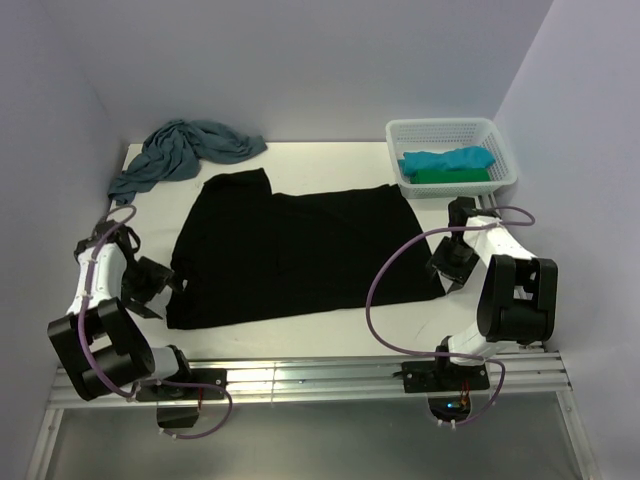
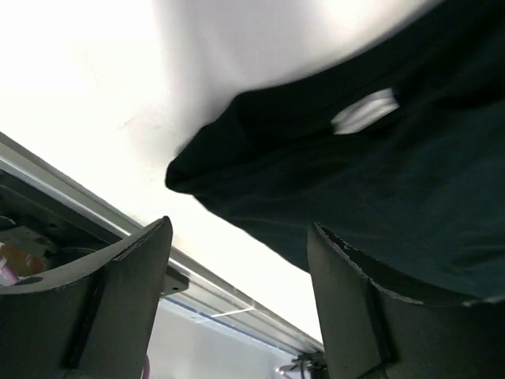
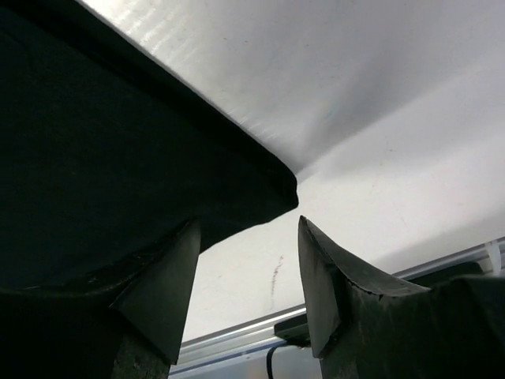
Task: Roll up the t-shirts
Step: Fold the tshirt
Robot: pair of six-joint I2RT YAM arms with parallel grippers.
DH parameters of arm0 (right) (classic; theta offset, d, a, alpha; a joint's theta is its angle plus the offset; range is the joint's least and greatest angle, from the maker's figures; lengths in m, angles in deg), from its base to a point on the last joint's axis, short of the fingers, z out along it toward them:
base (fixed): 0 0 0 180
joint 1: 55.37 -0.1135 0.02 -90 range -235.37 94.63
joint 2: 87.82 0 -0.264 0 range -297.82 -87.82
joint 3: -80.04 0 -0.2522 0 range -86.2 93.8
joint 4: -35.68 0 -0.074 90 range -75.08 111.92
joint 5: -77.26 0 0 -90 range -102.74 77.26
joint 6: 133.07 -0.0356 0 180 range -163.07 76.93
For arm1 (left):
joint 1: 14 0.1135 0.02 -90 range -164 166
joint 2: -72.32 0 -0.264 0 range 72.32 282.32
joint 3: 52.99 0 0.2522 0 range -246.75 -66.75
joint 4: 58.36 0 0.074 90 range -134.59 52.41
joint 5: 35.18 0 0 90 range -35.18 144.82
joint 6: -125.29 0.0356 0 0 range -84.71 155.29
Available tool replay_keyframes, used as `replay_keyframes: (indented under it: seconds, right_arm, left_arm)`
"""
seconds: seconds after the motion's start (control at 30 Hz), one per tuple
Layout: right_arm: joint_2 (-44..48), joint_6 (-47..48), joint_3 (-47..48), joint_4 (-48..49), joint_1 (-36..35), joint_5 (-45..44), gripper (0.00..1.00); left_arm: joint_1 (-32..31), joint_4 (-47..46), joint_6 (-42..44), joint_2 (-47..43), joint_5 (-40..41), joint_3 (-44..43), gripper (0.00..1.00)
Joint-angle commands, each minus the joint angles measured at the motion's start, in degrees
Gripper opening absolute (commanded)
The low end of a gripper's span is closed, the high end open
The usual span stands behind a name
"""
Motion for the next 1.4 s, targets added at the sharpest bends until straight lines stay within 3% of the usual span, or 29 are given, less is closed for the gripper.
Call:
replay_keyframes:
  seconds: [0.0, 0.13, 0.2, 0.3, 0.53, 0.8, 0.9, 1.17, 1.27, 1.37]
  right_arm:
    - [0.5, -0.5, 5.3, -1.2, 0.4, 0.2, 0.6]
    - [0.0, -1.7, 10.8, -1.3, 0.3, 1.7, 0.6]
    - [-0.7, -2.0, 13.7, -1.4, 0.2, 2.3, 0.61]
    - [-1.7, -1.8, 15.9, -0.6, 0.1, 4.1, 0.61]
    - [-4.9, -2.4, 20.6, 2.3, -1.9, 7.1, 0.61]
    - [-7.2, -4.2, 24.2, 3.4, -4.2, 8.6, 0.59]
    - [-7.3, -4.6, 25.3, 2.8, -4.6, 8.4, 0.59]
    - [-6.0, -5.9, 24.6, 2.9, -4.8, 8.1, 0.59]
    - [-6.0, -6.6, 24.3, 3.2, -4.8, 8.7, 0.59]
    - [-5.9, -6.9, 24.4, 3.1, -5.2, 8.9, 0.59]
  left_arm:
    - [0.8, 1.9, 0.7, 0.7, 1.6, -7.1, 0.75]
    - [1.1, -2.6, 0.2, 2.3, 1.6, -16.0, 0.76]
    - [1.1, -8.0, 0.7, 4.7, -2.3, -18.4, 0.77]
    - [0.1, -16.8, 2.1, 12.4, -8.8, -23.1, 0.78]
    - [-5.3, -28.7, 5.1, 30.4, -15.6, -36.2, 0.79]
    - [-9.2, -31.3, 7.2, 48.3, -13.0, -53.2, 0.76]
    - [-10.1, -27.9, 7.9, 53.8, -10.7, -59.0, 0.73]
    - [-12.8, -31.3, 11.3, 54.7, -13.1, -54.8, 0.71]
    - [-14.6, -29.6, 13.0, 56.0, -11.7, -54.9, 0.6]
    - [-16.1, -24.1, 13.2, 57.9, -6.5, -56.5, 0.38]
